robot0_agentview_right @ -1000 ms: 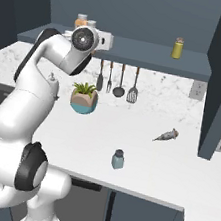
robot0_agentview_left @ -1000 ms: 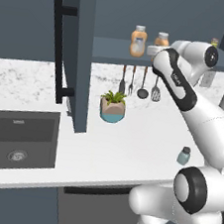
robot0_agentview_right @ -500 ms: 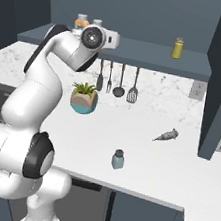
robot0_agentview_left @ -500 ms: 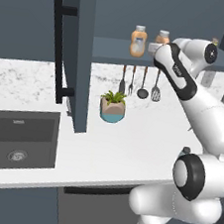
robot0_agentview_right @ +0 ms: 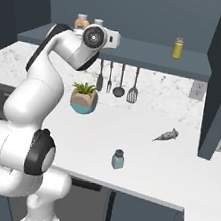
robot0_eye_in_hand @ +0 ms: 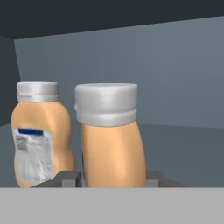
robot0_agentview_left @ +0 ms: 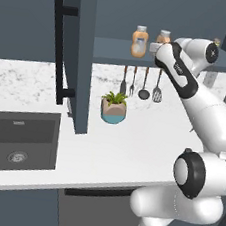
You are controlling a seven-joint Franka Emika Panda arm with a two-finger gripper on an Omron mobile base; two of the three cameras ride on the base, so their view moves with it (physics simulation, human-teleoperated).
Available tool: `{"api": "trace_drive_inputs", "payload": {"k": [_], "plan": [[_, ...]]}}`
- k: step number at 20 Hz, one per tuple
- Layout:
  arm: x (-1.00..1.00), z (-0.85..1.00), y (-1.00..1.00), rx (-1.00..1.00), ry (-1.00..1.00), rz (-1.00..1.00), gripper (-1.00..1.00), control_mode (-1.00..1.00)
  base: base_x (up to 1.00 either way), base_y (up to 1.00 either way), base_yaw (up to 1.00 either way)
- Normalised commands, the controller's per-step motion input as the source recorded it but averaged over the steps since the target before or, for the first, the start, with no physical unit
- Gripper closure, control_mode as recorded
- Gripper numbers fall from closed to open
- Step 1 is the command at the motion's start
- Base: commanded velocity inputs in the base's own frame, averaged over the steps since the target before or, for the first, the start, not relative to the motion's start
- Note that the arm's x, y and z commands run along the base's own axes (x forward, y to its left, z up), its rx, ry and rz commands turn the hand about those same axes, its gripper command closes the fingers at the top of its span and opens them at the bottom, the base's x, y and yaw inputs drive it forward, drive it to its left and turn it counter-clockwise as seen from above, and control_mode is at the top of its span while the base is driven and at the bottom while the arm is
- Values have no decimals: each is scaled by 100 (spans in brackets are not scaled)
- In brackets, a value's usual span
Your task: Put the shaker and condiment bottle from the counter next to their counterparts in the cabinet.
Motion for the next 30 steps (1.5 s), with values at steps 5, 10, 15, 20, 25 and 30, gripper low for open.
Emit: {"api": "trace_drive_inputs", "payload": {"k": [5,10,15,20,25,30], "plan": [[18,-21,0,0,-7,2,100,-100,0,0,0],[30,-21,0,0,-10,7,100,-100,0,0,0],[35,-13,0,1,-1,10,100,-100,0,0,0],[18,-9,0,3,0,10,100,-100,0,0,0],[3,-9,0,0,0,5,-100,-100,0,0,0],[-14,0,-1,0,-6,0,-100,-100,0,0,0]]}}
